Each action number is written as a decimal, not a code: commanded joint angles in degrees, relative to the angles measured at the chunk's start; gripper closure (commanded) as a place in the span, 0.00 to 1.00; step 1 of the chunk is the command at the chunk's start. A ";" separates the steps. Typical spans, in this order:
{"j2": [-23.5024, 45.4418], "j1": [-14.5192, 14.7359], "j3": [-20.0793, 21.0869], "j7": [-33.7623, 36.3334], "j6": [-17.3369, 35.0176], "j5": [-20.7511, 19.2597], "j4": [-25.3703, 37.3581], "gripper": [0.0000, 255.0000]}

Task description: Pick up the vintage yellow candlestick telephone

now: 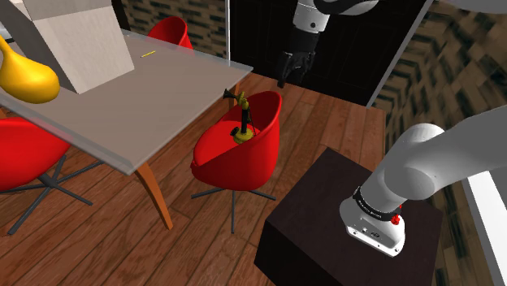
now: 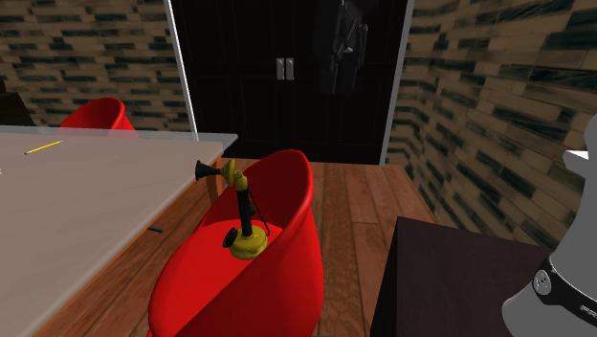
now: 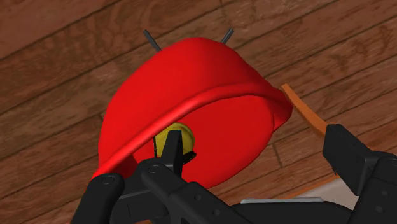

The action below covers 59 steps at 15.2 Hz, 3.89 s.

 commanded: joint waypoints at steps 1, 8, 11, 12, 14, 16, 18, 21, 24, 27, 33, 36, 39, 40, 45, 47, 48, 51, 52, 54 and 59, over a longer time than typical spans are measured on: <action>4.27 -0.22 0.38 1.47 3.31 0.30 0.83 0.00; 19.14 -1.44 0.07 5.08 11.61 0.69 6.55 0.00; 25.60 -1.91 -0.29 6.55 14.28 0.92 9.94 0.00; 27.76 -2.06 -0.44 7.02 15.04 1.01 11.20 0.00; 32.07 -2.38 -0.75 7.95 16.39 1.23 13.88 0.00; 36.37 -2.72 -1.09 8.85 17.49 1.50 16.80 0.00; 40.68 -3.08 -1.44 9.73 18.34 1.81 19.95 0.00; 47.15 -3.69 -1.98 11.02 19.16 2.36 25.14 0.00; 53.67 -4.43 -2.50 12.31 19.43 2.98 30.91 0.00; 60.30 -5.29 -2.99 13.66 19.15 3.62 37.33 0.00; 72.85 -7.26 -3.79 16.39 17.08 4.73 51.08 0.00; 74.22 -7.35 -3.62 16.17 18.53 4.92 50.98 0.00; 75.66 -7.47 -3.42 15.96 19.94 5.09 51.01 0.00; 76.45 -7.53 -3.31 15.86 20.65 5.18 51.08 0.00; 78.28 -7.84 -3.21 16.18 18.60 5.07 55.00 1.00; 77.92 -7.88 -3.23 16.11 18.61 5.09 54.58 1.00; 79.14 -8.32 -3.18 15.61 18.90 5.20 55.45 1.00; 82.04 -8.86 -3.33 16.29 15.07 4.78 62.21 1.00; 76.54 -6.35 -4.83 15.15 20.49 6.53 51.11 1.00; 75.63 -5.62 -5.81 14.92 19.48 7.11 51.08 1.00; 73.42 -4.35 -7.57 14.73 16.95 7.84 51.17 1.00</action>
